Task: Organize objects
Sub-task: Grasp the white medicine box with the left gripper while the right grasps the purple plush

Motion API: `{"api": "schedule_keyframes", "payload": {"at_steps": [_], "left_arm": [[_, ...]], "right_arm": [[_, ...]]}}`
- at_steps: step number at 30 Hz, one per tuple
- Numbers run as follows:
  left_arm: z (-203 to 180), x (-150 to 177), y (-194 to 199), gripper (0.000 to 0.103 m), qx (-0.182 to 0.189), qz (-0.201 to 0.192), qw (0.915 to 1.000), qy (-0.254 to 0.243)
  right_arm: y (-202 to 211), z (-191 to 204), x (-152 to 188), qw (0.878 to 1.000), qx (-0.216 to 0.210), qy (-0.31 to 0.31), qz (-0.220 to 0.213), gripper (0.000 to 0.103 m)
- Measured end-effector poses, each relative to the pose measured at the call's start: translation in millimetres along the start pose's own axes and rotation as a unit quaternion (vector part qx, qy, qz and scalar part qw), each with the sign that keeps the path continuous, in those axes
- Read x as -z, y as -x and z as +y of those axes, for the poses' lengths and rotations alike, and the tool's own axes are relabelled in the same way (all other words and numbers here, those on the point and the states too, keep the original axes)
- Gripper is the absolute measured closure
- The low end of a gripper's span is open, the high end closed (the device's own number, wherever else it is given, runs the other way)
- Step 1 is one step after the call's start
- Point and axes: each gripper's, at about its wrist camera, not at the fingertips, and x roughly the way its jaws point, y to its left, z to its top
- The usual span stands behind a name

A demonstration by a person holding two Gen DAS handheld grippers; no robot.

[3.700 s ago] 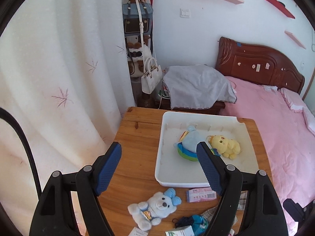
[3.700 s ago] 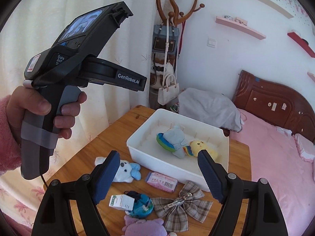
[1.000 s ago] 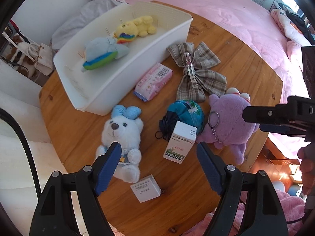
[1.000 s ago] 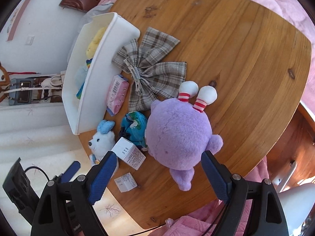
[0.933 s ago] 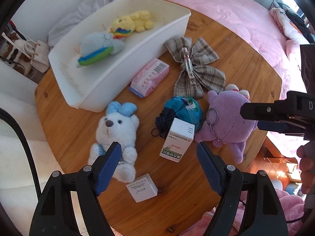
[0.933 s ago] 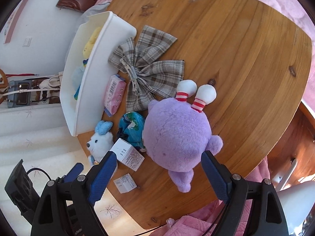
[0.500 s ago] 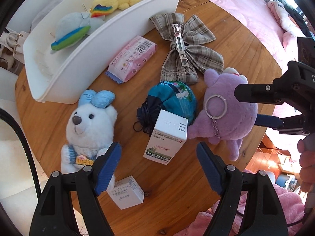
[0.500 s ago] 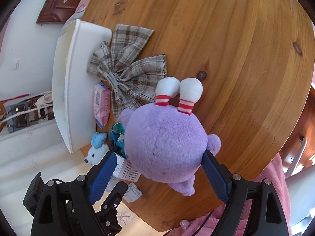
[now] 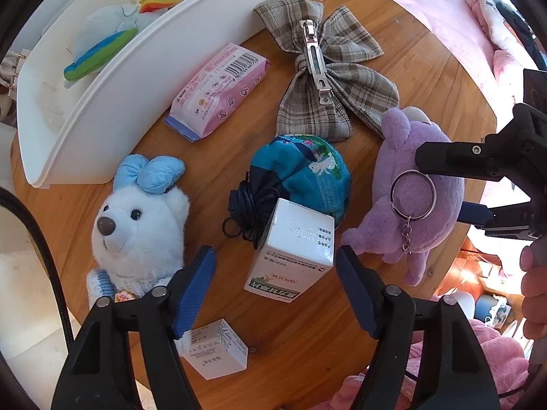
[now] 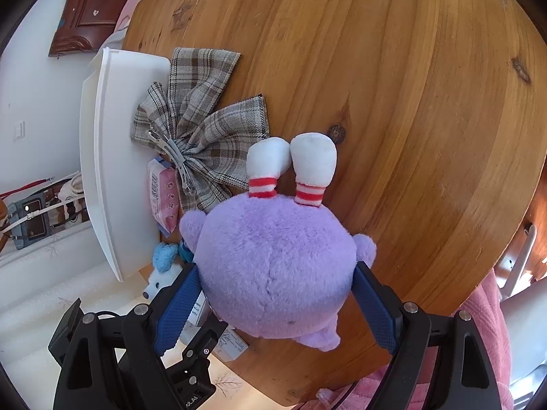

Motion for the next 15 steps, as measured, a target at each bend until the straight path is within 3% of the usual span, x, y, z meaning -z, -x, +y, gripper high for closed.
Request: {"api": "schedule_keyframes", "payload": {"at_steps": [10, 15], "left_arm": [[1.4, 3.5, -8.6, 0.063, 0.024, 0.012, 0.9993, 0.025], [3.4, 3.7, -2.2, 0.064, 0.031, -0.001, 0.9993, 0.020]], "right_arm": [[1.5, 1.9, -5.2, 1.000, 0.010, 0.015, 0.007, 0.019], [-2.1, 9.1, 0.8, 0.999, 0.019, 0.026, -0.002, 0.023]]}}
